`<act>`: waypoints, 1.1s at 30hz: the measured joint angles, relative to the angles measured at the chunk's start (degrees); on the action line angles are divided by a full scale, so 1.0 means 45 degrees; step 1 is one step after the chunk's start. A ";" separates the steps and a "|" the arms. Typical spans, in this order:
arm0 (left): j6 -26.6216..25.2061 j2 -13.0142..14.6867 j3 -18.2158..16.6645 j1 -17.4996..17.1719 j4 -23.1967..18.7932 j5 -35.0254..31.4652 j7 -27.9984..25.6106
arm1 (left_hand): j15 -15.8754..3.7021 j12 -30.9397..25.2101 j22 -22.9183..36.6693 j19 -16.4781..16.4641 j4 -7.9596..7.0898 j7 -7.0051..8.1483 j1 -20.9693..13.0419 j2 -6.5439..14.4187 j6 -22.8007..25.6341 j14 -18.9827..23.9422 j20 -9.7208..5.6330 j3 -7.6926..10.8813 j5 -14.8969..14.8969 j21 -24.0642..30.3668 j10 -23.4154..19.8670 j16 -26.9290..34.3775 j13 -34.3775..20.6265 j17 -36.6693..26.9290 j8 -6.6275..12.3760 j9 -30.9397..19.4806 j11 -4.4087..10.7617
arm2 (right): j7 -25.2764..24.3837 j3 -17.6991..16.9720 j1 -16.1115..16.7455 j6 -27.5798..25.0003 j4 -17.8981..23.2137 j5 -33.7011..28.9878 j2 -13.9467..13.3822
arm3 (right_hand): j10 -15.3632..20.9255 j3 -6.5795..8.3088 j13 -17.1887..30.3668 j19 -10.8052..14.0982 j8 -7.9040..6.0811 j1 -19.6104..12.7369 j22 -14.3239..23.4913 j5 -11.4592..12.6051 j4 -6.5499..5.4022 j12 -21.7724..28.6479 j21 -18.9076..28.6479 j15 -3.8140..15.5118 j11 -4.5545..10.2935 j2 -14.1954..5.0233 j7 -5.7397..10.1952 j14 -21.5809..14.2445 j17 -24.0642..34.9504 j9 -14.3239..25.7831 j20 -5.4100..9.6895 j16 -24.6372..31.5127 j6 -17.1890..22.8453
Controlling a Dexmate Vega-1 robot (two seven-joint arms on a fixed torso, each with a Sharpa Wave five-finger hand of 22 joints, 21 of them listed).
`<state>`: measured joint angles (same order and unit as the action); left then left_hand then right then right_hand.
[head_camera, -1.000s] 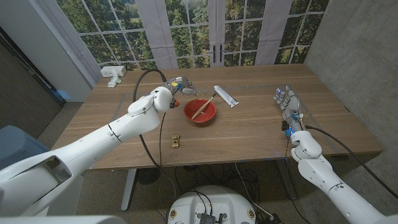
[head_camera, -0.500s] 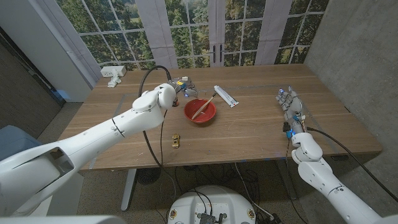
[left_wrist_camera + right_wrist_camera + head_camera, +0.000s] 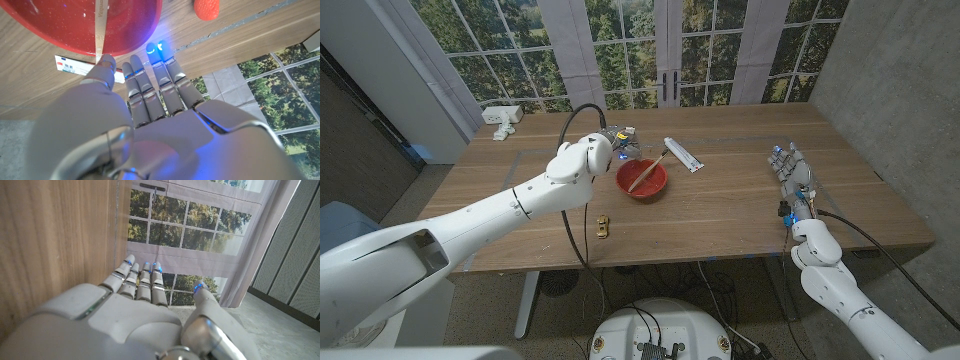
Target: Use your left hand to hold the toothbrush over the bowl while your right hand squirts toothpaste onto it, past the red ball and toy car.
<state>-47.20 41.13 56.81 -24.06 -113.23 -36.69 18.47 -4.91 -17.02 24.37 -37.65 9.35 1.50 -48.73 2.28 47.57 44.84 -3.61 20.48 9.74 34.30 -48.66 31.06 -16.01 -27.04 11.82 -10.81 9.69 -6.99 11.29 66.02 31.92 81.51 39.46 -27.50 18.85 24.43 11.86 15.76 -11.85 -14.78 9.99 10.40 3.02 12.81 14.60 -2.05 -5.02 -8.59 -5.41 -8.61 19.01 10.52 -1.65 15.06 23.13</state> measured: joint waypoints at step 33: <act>-0.0022 -0.1256 0.1071 0.1026 0.1626 -0.1771 0.2816 | -0.0001 0.0729 0.1392 0.0677 -0.0194 -0.0171 0.0428 0.0645 -0.0728 0.0000 0.0052 0.0096 0.0000 0.1182 0.0545 -0.0087 0.0462 -0.0280 -0.0259 0.0033 -0.0136 | -0.0247 -0.0268 0.0446 0.0876 0.0094 -0.0447 0.0161 | 0.0159 -0.0068 -0.0004 0.0158 0.0000 0.0149 -0.0001 0.0000 0.0068 0.0000 -0.0048 -0.0091 0.0023 0.0149 -0.0017 -0.0184 -0.0002 0.0016 -0.0021 0.0048 0.0118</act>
<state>-47.30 35.47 61.63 -19.44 -105.92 -44.65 31.14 -4.92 -13.74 30.64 -34.61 8.48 0.73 -46.80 5.18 44.29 44.84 -3.38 20.91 9.74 39.62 -46.21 30.66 -13.93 -28.30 10.65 -10.66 9.08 -8.10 10.09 68.03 35.86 81.93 37.44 -26.78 19.56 24.13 11.85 16.47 -11.85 -14.11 9.99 10.40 3.32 12.81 14.38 -2.46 -4.91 -7.92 -5.49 -9.44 19.01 10.60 -1.74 15.28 23.66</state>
